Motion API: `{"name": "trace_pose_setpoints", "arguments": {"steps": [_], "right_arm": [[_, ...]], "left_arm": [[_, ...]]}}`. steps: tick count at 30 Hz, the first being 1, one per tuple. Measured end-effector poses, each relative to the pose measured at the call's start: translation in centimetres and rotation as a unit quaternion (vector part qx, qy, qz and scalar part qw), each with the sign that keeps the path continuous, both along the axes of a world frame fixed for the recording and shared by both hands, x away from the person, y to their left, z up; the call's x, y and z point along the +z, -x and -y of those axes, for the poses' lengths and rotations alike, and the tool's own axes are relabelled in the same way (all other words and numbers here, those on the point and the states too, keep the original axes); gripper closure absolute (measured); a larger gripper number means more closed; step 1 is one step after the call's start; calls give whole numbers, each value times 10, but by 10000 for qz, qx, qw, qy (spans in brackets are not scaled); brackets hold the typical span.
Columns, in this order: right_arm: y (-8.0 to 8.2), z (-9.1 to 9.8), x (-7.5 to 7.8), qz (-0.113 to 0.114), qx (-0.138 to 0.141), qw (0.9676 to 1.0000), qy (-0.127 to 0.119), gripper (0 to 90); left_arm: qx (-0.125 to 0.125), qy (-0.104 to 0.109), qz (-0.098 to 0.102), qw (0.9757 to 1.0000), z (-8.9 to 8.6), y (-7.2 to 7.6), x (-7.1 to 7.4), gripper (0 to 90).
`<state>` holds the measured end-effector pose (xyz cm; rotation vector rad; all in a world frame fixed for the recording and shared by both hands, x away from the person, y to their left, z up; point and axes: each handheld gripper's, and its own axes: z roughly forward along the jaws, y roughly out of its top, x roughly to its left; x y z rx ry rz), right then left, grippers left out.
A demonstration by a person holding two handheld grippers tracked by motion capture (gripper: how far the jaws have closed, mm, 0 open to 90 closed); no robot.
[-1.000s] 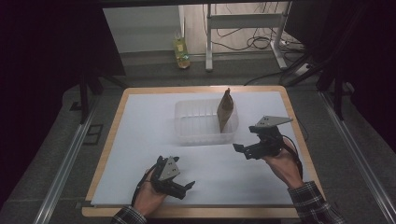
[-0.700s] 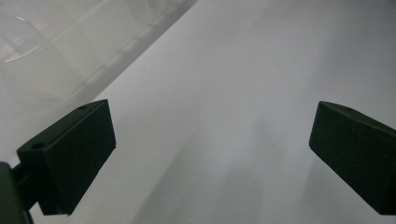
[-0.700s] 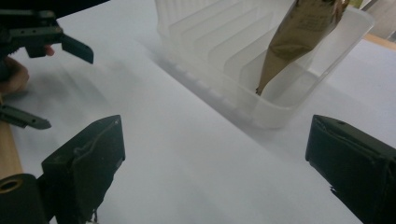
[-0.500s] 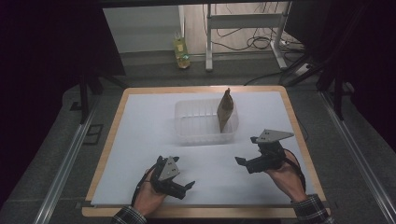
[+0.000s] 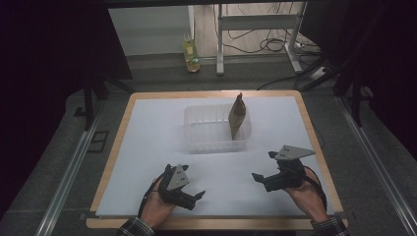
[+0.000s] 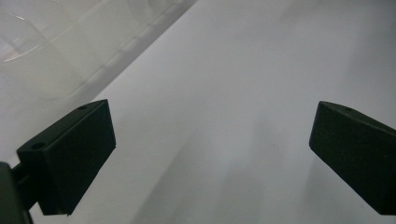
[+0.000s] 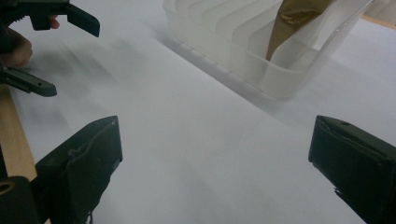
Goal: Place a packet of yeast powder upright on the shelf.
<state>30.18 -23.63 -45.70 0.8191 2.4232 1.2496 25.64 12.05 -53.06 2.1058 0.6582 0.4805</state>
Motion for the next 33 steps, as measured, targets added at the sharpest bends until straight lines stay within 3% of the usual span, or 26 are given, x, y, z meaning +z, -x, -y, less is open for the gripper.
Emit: {"name": "trace_pose_setpoints", "arguments": {"steps": [8, 33], "right_arm": [[9, 9, 2, 23, -56, 10000, 31, 27], [32, 50, -13, -11, -442, 9989, 185, 0]], "left_arm": [[0, -7, 10, 10000, 0, 0, 0, 2], [-25, 18, -43, 10000, 0, 0, -1, 0]]}}
